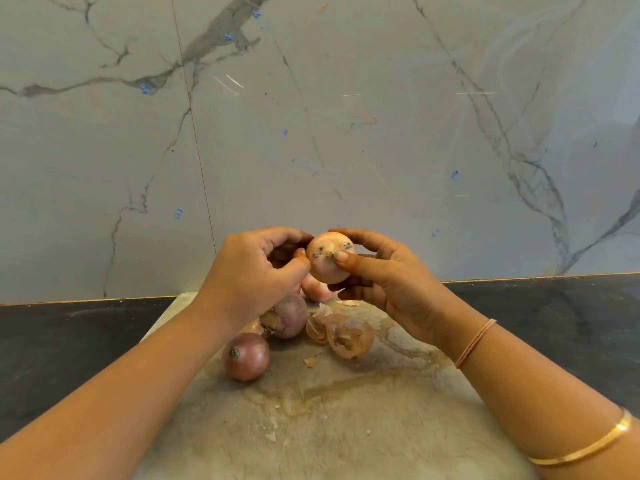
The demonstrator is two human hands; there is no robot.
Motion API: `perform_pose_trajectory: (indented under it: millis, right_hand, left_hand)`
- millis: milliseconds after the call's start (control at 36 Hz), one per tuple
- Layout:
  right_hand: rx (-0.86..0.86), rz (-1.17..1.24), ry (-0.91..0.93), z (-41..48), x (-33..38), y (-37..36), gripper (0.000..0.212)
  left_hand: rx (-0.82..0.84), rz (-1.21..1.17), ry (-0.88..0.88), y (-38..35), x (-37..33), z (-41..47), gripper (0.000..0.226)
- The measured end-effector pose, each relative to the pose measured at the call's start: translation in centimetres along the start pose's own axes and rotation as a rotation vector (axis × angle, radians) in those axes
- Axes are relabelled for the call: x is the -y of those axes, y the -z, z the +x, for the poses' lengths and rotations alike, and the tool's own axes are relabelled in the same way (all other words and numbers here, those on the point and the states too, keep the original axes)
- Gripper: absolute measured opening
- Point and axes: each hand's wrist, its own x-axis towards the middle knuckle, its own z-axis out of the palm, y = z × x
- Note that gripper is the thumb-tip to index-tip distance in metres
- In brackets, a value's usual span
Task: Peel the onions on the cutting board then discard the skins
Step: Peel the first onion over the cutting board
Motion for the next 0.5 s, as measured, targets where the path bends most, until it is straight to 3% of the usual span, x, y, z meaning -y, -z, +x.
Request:
perform_pose_trajectory:
  millis: [111, 278, 500]
  right_hand:
    - [-0.027, -0.05, -0.01, 0.11, -0.09, 0.06, 0.027]
    - [-0.01, -0.158, 0.011, 0.22, -0.3, 0.12, 0.02]
    - [-0.03, -0.19, 0.023, 0.3, -0.52, 0.18, 0.029]
  left_hand:
    - [0.042, -0.098, 0.005, -0.35, -0.3, -0.26, 0.039]
    - [0.101, -0.108, -0.086, -0.23, -0.57, -0.39, 0.032]
    - [0.102, -0.292, -0.004, -0.23, -0.56, -0.28, 0.025]
